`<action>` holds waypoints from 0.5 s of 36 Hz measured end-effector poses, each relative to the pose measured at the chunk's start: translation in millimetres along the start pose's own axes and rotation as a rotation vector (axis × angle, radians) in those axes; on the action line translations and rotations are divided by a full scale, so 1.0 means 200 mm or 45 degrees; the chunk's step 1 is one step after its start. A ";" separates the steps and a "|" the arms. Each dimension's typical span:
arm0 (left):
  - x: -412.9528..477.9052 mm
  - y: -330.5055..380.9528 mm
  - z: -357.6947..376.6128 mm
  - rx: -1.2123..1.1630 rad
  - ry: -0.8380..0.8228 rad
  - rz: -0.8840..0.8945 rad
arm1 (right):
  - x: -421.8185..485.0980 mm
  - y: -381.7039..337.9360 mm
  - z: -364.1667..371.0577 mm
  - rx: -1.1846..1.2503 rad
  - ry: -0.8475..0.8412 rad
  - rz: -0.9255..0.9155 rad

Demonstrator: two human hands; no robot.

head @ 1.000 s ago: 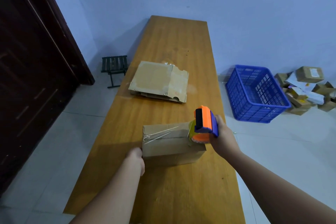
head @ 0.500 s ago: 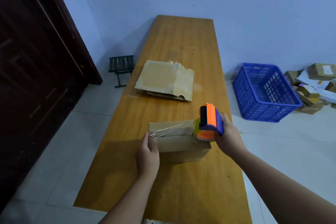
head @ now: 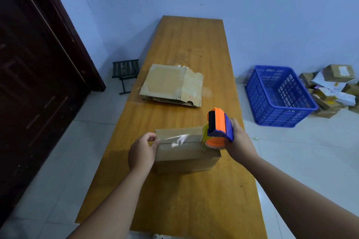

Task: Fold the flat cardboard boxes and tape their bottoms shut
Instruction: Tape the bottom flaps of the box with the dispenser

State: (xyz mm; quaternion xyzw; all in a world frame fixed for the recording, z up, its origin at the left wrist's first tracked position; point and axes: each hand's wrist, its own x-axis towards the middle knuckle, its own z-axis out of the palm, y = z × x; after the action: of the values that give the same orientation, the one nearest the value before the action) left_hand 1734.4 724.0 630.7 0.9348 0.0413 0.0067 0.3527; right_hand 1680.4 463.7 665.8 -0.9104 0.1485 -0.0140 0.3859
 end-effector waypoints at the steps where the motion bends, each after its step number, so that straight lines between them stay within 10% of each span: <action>1: 0.01 0.00 0.00 0.040 0.013 0.009 | 0.00 0.00 0.00 0.008 0.001 0.003; 18: 0.22 -0.06 -0.14 0.526 -0.205 0.740 | 0.02 -0.02 -0.03 -0.092 -0.098 -0.052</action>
State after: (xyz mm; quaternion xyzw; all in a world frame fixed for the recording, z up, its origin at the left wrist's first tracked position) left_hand 1776.6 754.9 643.0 0.9565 -0.2536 0.0247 0.1418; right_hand 1685.4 461.2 671.9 -0.9264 0.1154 0.0184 0.3579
